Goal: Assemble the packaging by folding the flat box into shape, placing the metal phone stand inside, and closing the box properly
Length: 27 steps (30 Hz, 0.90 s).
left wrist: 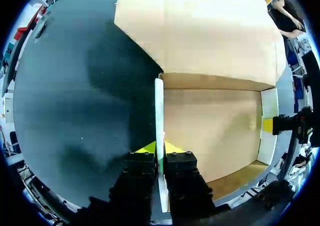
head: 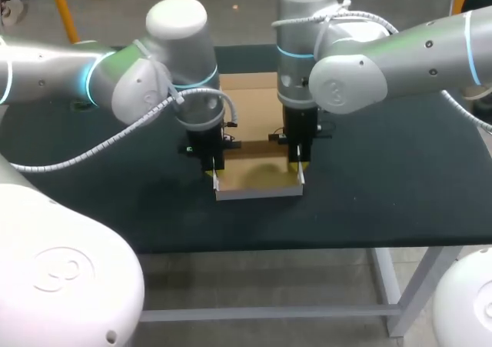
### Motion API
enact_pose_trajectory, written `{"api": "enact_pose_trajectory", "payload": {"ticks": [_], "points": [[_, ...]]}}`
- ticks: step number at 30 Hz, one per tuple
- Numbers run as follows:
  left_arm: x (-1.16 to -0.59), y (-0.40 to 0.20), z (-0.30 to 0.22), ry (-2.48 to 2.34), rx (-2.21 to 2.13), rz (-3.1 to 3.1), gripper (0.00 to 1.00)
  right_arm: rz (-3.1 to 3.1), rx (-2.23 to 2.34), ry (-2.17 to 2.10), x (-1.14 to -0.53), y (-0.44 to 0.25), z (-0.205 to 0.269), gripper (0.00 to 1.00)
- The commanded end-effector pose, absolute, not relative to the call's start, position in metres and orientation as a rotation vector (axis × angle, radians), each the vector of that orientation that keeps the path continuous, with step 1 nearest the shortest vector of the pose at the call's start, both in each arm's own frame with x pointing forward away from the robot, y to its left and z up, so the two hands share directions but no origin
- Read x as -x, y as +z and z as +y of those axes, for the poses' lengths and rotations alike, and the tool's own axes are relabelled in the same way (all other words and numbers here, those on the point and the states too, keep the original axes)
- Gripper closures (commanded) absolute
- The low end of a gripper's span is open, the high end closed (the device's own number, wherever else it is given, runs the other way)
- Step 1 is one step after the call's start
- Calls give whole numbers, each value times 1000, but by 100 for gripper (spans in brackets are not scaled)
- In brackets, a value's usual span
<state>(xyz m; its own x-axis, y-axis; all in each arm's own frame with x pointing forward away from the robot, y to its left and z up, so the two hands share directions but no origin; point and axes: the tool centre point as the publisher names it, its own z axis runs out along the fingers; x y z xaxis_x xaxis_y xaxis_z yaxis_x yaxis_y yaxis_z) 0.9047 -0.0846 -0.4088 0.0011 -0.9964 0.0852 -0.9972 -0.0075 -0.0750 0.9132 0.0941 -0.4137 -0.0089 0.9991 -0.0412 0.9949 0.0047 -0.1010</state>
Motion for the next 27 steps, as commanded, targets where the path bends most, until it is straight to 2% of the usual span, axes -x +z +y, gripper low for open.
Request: {"api": "enact_pose_trajectory", "payload": {"ticks": [1, 2, 3, 4, 15, 24, 27], "points": [[-909, -419, -85, 117, -2256, -2237, 100, -2223, 2191, 99, -906, -402, 89, 57], [-908, -419, -85, 119, -2257, -2236, 100, -2232, 2188, 83, -905, -399, 87, 36], [-908, -419, -85, 120, -2258, -2236, 100, -2240, 2181, 65, -904, -396, 86, 5], [-908, -418, -85, 121, -2258, -2237, 100, -2242, 2169, 44, -904, -394, 85, 0], [-906, -416, -84, 135, -2272, -2243, 100, -2341, 2011, -118, -894, -375, 72, 0], [-905, -414, -84, 139, -2287, -2253, 100, -2564, 1689, -348, -880, -344, 58, 0], [-904, -413, -84, 138, -2292, -2254, 100, -2620, 1454, -481, -874, -332, 45, 0]]}}
